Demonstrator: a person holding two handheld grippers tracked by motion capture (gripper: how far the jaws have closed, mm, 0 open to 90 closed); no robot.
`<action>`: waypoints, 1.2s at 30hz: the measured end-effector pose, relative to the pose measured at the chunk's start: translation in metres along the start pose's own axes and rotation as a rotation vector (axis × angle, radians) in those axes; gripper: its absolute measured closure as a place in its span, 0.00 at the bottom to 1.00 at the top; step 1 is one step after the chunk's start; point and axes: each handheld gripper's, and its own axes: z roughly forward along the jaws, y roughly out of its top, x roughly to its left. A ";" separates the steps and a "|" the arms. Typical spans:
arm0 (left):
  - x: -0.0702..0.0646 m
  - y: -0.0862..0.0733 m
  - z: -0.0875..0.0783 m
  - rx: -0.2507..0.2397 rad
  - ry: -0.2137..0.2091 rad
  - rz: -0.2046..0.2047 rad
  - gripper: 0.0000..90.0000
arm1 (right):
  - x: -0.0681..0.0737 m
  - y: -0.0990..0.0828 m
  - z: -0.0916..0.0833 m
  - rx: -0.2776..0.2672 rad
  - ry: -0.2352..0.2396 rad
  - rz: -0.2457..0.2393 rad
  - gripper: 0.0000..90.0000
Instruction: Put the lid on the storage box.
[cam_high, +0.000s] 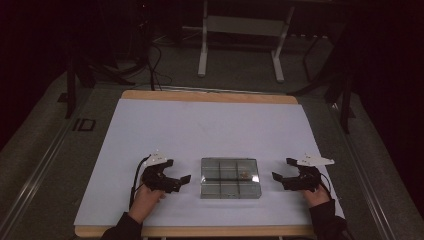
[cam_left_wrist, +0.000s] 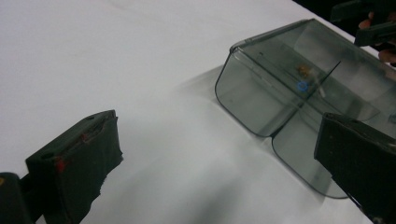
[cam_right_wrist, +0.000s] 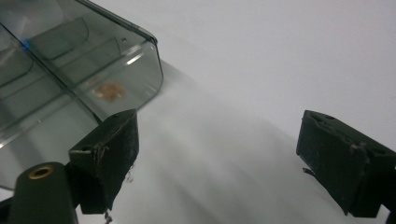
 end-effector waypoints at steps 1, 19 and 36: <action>0.000 0.000 -0.001 0.000 0.003 -0.001 0.01 | -0.001 -0.001 -0.001 0.002 -0.003 0.000 0.14; 0.001 -0.011 -0.016 -0.031 0.041 -0.005 0.01 | -0.004 -0.018 -0.014 -0.005 -0.051 0.016 0.15; -0.001 -0.015 -0.017 -0.057 0.066 0.000 0.01 | -0.001 -0.035 -0.025 -0.044 -0.136 0.045 0.15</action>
